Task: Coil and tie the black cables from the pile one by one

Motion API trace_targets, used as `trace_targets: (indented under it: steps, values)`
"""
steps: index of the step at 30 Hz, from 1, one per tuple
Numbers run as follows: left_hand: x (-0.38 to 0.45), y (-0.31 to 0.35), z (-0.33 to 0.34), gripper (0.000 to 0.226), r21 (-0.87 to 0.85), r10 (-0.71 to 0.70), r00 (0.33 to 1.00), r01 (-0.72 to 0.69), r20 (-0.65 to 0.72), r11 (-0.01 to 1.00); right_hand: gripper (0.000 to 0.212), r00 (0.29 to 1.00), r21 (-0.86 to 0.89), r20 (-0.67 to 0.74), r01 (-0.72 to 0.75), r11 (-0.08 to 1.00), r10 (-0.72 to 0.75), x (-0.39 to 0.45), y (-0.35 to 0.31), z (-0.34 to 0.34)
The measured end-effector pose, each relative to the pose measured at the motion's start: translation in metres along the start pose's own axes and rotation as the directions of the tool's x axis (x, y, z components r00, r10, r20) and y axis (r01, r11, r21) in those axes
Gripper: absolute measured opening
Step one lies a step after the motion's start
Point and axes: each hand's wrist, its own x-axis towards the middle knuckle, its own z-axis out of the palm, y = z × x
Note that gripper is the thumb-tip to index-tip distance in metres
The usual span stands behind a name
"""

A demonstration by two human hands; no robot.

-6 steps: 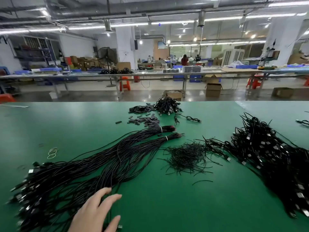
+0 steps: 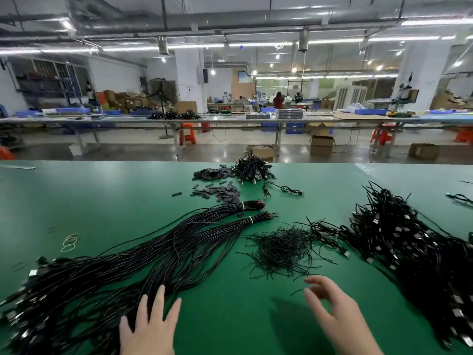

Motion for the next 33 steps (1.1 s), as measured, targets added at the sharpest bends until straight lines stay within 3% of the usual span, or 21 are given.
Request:
trace_targets:
  steps: [1, 3, 5, 6, 7, 8, 9, 11, 12, 14, 16, 18, 20, 23, 25, 28, 30, 33]
  values:
    - [0.006, -0.013, 0.001, 0.086, 0.047, 0.024, 1.0, -0.025, 0.017, 0.999, 0.018, 1.0, -0.136, -0.005, 0.024, 0.99, -0.025, 0.012, 0.004, 0.01]
    - [0.009, -0.046, 0.002, 0.085, 0.104, 0.162, 0.987, -0.162, 0.009, 0.981, 0.025, 0.999, -0.217, -0.031, -0.021, 0.976, 0.015, 0.025, 0.024, 0.025]
    - [0.006, -0.07, -0.001, 0.087, 0.198, 0.383, 0.912, -0.353, -0.145, 0.915, 0.028, 0.998, -0.274, -0.061, -0.05, 0.96, 0.035, 0.034, 0.04, 0.026]
    - [0.002, -0.084, 0.002, 0.079, 0.198, 0.324, 0.946, -0.317, -0.007, 0.928, 0.028, 0.996, -0.273, -0.072, -0.068, 0.96, 0.05, 0.032, 0.045, 0.03]
    - [0.005, -0.091, 0.002, 0.068, 0.323, 0.37, 0.928, -0.336, -0.048, 0.885, 0.026, 0.995, -0.261, -0.073, -0.08, 0.962, 0.063, 0.03, 0.049, 0.035]
    - [0.005, -0.098, -0.002, 0.06, 0.35, 0.362, 0.932, -0.341, 0.007, 0.873, 0.024, 0.994, -0.238, -0.098, -0.072, 0.969, 0.05, 0.03, 0.054, 0.036]
    - [0.019, -0.11, 0.001, 0.059, 0.422, 0.42, 0.902, -0.343, -0.102, 0.839, 0.021, 0.991, -0.224, -0.123, -0.079, 0.971, 0.052, 0.031, 0.056, 0.035]
    - [0.04, -0.117, -0.016, 0.067, 0.369, 0.2, 0.976, -0.219, 0.09, 0.903, 0.017, 0.985, -0.188, -0.144, -0.122, 0.974, 0.096, 0.036, 0.059, 0.031]
    - [0.052, -0.11, -0.03, 0.058, 0.322, 0.144, 0.984, -0.172, 0.109, 0.931, 0.016, 0.985, -0.184, -0.141, -0.128, 0.975, 0.102, 0.037, 0.058, 0.03]
    - [0.076, -0.086, -0.064, 0.027, 0.191, 0.122, 0.982, -0.092, -0.147, 0.977, 0.015, 0.985, -0.162, -0.142, -0.125, 0.979, 0.102, 0.038, 0.058, 0.03]
    - [0.104, -0.058, -0.082, 0.04, 0.064, -0.017, 0.946, 0.04, -0.325, 0.997, 0.015, 0.987, -0.143, -0.131, -0.117, 0.983, 0.098, 0.037, 0.059, 0.03]
    - [0.13, -0.037, -0.077, 0.05, -0.108, -0.137, 0.96, 0.113, -0.243, 0.988, 0.017, 0.986, -0.127, -0.128, -0.12, 0.985, 0.103, 0.036, 0.062, 0.029]
    - [0.149, -0.027, -0.07, 0.035, -0.24, -0.172, 0.976, 0.137, -0.13, 0.961, 0.019, 0.986, -0.118, -0.134, -0.116, 0.986, 0.1, 0.036, 0.063, 0.029]
    - [0.171, -0.031, -0.069, 0.023, -0.426, -0.21, 0.961, 0.117, -0.178, 0.897, 0.021, 0.987, -0.131, -0.133, -0.105, 0.986, 0.088, 0.037, 0.066, 0.029]
    - [0.176, -0.036, -0.07, 0.03, -0.409, -0.189, 0.968, 0.106, -0.167, 0.906, 0.019, 0.988, -0.139, -0.127, -0.103, 0.985, 0.085, 0.039, 0.068, 0.03]
    - [0.172, -0.037, -0.062, 0.039, -0.188, -0.162, 0.986, 0.154, -0.032, 0.97, 0.019, 0.989, -0.146, -0.121, -0.107, 0.983, 0.09, 0.04, 0.068, 0.031]
    - [0.169, -0.037, -0.053, 0.025, -0.147, -0.175, 0.981, 0.161, -0.086, 0.976, 0.02, 0.989, -0.145, -0.123, -0.1, 0.984, 0.082, 0.039, 0.069, 0.031]
    - [0.169, -0.039, -0.052, 0.015, -0.306, -0.198, 0.955, 0.125, -0.22, 0.944, 0.018, 0.987, -0.132, -0.14, -0.103, 0.986, 0.084, 0.037, 0.069, 0.03]
